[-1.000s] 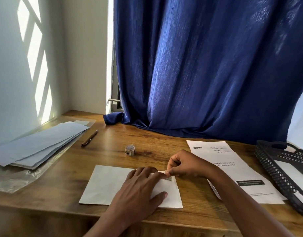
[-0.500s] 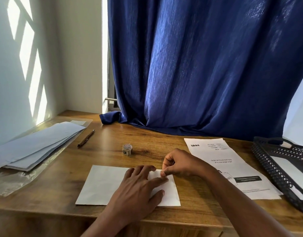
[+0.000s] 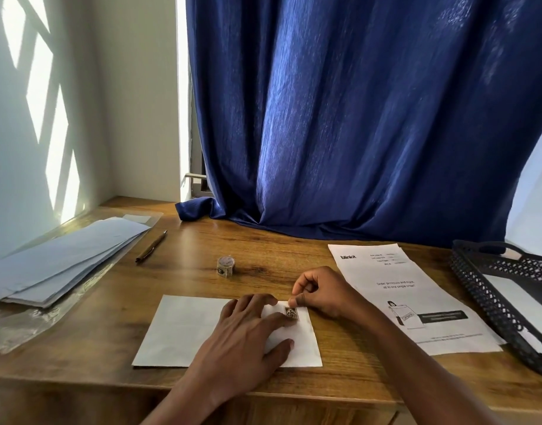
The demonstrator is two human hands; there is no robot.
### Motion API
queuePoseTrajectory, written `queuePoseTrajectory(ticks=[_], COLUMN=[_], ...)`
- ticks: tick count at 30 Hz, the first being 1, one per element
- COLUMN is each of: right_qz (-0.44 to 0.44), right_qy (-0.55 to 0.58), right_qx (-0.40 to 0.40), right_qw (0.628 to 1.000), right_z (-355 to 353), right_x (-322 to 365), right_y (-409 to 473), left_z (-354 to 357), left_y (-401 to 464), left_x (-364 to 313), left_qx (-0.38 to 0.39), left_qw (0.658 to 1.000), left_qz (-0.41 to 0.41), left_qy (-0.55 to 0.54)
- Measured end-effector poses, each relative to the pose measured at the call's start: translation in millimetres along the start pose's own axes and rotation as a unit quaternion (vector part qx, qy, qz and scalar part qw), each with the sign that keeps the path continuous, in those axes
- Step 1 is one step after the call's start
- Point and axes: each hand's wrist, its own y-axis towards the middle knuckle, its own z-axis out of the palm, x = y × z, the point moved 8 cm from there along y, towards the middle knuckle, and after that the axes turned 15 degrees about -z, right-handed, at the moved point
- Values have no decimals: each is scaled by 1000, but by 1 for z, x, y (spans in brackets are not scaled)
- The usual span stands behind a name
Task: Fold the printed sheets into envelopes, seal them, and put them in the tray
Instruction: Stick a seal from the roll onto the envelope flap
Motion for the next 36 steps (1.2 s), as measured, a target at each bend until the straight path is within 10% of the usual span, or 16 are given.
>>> queuePoseTrajectory(ticks=[36], right_qz=[-44], right_qy=[-16], right_qx=[-86], right_qw=[995], right_z=[8], right_x=[3], right_y=[-42], left_z=[-3], left_y=[-3], left_x=[-2], left_qx=[-38], left_qw=[999], left_qz=[6], left_qy=[-27])
